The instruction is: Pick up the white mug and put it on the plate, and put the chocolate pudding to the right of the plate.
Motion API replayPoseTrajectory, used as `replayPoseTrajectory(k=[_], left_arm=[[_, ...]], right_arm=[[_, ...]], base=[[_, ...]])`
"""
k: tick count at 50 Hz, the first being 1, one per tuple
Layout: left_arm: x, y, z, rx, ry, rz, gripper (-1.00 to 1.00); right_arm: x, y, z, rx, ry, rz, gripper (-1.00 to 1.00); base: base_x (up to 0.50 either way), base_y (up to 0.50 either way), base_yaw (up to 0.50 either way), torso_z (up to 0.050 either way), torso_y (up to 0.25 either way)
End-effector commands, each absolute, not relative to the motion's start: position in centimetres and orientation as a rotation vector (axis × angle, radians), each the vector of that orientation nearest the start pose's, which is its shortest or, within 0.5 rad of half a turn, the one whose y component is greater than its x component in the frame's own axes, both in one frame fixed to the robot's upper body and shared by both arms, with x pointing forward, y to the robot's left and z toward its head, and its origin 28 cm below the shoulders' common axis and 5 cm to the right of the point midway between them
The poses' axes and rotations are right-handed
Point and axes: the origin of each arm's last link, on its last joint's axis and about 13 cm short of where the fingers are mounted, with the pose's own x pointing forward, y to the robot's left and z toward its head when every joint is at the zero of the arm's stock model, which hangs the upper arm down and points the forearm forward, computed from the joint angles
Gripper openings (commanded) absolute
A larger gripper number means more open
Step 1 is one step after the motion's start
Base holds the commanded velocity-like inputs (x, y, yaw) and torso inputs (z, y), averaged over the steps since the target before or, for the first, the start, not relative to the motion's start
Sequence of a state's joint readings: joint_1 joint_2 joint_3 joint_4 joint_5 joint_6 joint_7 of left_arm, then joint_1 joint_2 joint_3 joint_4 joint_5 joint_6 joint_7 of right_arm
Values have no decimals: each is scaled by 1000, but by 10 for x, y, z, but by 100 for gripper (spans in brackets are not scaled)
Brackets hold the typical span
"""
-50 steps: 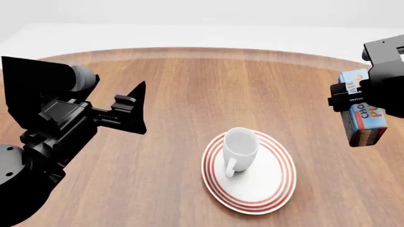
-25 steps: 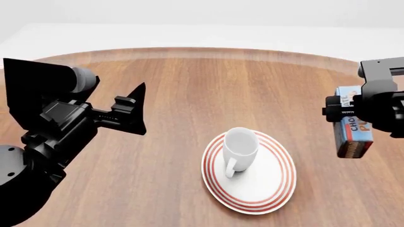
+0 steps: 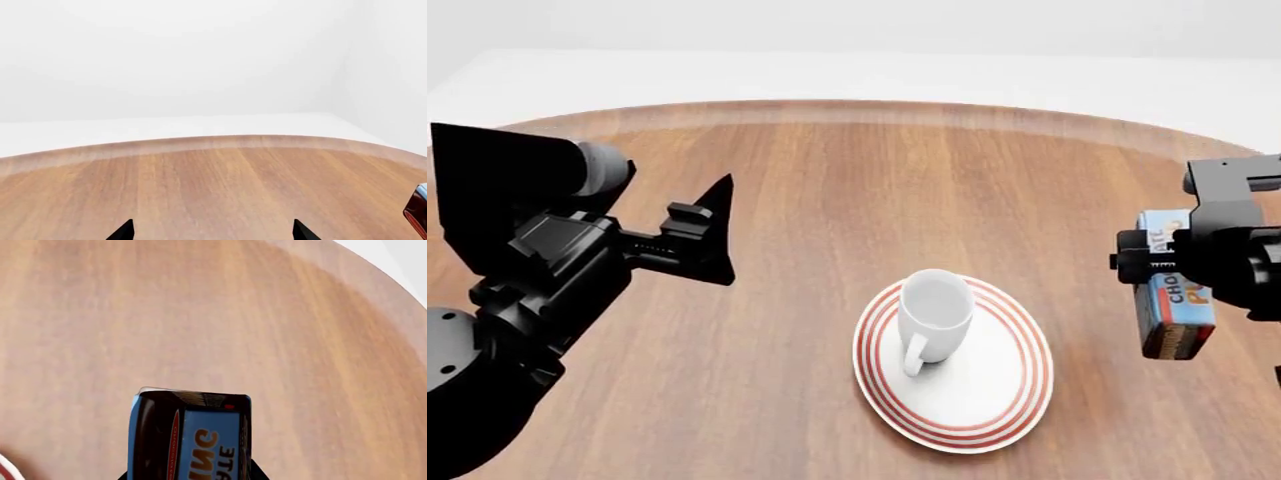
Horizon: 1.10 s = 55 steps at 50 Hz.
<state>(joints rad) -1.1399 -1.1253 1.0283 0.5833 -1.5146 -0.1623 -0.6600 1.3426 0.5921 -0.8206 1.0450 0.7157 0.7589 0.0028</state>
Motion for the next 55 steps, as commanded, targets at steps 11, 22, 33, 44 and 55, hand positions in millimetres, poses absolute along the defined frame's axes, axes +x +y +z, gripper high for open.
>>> replayPoseTrajectory(k=[11, 22, 33, 44, 55], left_arm=[[222, 246, 258, -63, -76, -342, 100], [223, 244, 256, -61, -73, -343, 100], [223, 243, 255, -61, -70, -344, 100], [223, 242, 255, -56, -70, -347, 100], [223, 242, 255, -56, -68, -347, 100]], right_arm=[[361, -283, 174, -126, 663, -236, -100], [359, -285, 166, -116, 671, -231, -100], [358, -286, 159, -118, 678, -229, -100], [356, -287, 151, -106, 683, -221, -100], [356, -288, 143, -100, 692, -217, -100]], base=[[0, 0, 0, 0, 0], [0, 0, 0, 0, 0], [0, 0, 0, 0, 0], [0, 0, 0, 0, 1], [0, 0, 0, 0, 0]])
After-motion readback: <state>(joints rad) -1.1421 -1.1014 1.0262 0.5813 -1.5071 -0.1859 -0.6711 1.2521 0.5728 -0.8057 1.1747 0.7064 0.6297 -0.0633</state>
